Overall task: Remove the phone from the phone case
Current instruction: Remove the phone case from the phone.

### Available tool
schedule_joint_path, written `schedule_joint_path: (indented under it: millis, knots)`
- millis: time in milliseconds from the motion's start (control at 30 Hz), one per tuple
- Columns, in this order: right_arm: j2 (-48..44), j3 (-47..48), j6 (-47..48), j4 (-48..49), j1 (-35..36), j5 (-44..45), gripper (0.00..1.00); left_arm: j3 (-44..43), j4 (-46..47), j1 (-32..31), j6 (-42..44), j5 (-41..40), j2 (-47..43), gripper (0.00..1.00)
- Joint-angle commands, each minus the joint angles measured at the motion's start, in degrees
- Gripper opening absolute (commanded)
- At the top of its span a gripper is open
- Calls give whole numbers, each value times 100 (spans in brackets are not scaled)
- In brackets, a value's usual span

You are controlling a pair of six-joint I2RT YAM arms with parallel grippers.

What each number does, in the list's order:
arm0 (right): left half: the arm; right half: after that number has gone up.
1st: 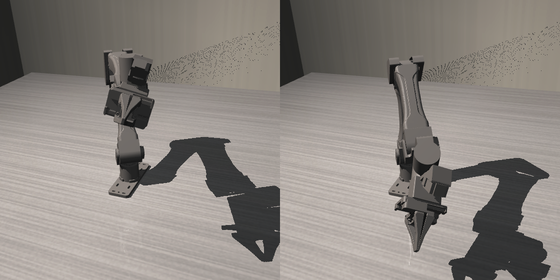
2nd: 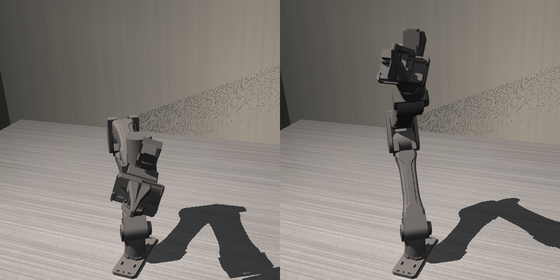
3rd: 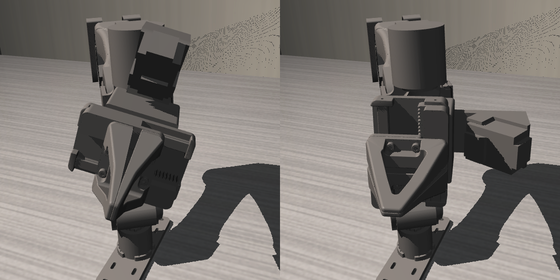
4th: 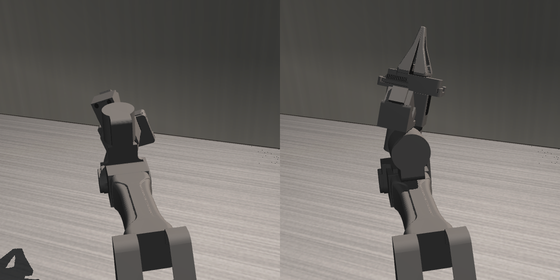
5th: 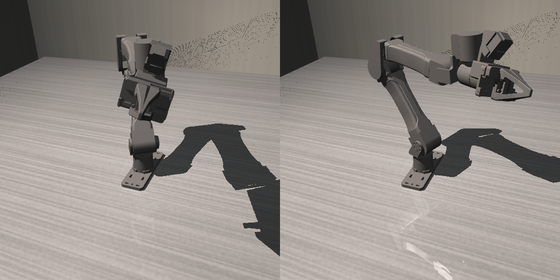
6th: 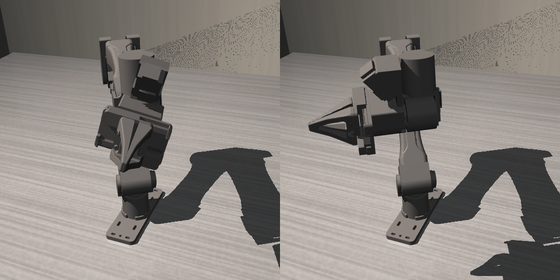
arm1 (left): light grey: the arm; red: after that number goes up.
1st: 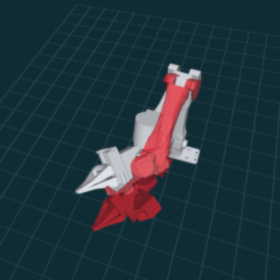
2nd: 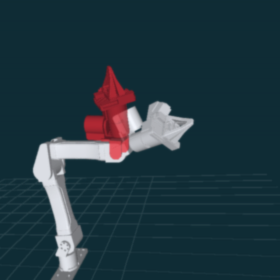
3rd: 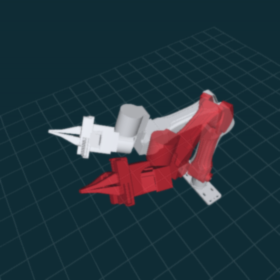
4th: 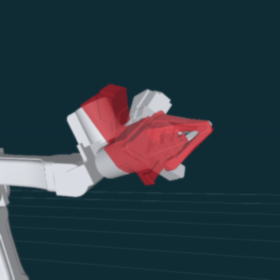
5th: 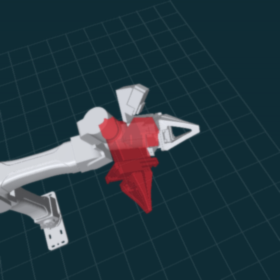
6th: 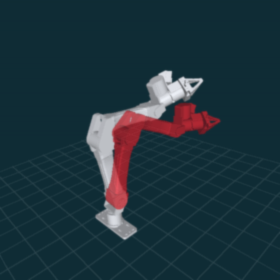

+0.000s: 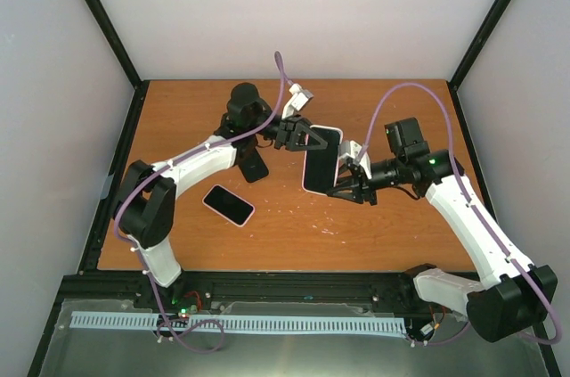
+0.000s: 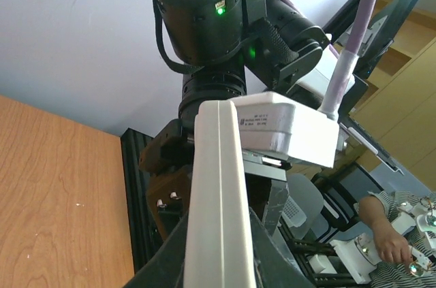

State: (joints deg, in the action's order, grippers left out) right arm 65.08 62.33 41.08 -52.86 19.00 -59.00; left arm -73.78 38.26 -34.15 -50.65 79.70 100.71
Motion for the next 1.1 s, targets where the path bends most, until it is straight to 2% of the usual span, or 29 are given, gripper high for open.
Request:
schedule_joint_path:
  millis: [0, 167, 567, 1067]
  knots:
    - [-56, 90, 137, -37, 164, 82, 36, -464, -615, -21, 283, -58, -358, 0]
    - [-73, 90, 300, -183, 269, 52, 35, -841, -1887, -21, 1089, -244, -434, 0]
    - [-130, 99, 314, -30, 450, 188, 18, -836, -1913, -22, 957, -100, -387, 0]
    - [-40, 313, 729, 221, 727, 281, 8, -906, -1898, -31, 827, 457, -154, 0]
